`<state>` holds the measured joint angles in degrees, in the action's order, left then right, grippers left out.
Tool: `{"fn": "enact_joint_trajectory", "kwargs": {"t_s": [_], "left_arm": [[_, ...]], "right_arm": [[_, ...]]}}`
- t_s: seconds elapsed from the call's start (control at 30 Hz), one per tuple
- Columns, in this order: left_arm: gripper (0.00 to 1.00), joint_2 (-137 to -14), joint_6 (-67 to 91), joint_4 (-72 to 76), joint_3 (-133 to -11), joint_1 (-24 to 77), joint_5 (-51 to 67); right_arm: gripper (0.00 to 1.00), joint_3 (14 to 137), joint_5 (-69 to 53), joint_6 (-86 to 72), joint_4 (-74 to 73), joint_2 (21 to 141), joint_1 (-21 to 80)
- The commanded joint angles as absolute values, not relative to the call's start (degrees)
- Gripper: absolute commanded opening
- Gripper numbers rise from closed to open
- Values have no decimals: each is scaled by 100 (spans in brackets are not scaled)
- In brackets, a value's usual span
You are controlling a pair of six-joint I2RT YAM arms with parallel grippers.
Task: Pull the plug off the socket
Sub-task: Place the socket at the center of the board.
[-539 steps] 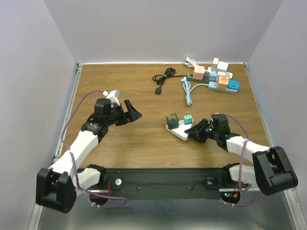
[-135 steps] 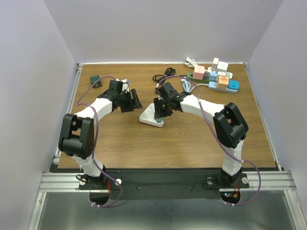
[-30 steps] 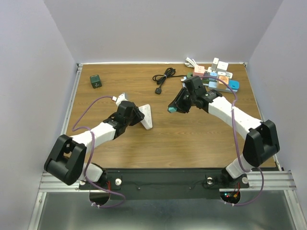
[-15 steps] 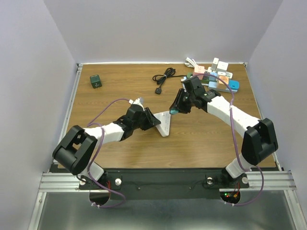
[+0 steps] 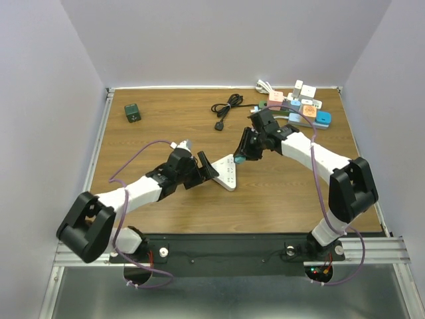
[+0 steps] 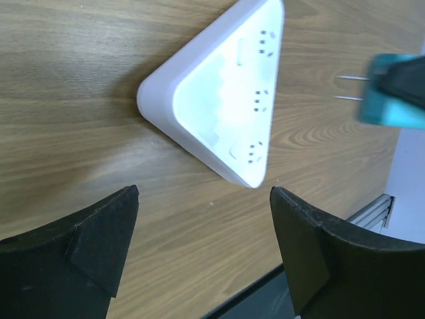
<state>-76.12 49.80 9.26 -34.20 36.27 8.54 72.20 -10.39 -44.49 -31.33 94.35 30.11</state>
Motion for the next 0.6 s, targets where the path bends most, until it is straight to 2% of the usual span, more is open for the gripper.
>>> {"fn": "enact_joint_trajectory", "kwargs": {"t_s": [0.0,0.2,0.57], "left_arm": [[92,-6796,4659,457,-3551,3639,633],[95,-6083,4342,-561,-3981,3507,-208],[96,-5283,4245,-1310,-4342,2787,-361]], "right_arm": [[0,7251,-1414,-4114,-3032,9719,3172],[0,7487,-2038,-4078,-2207,10071,3349],[0,9737,-2681,-3990,-2065,12092,3753]]}}
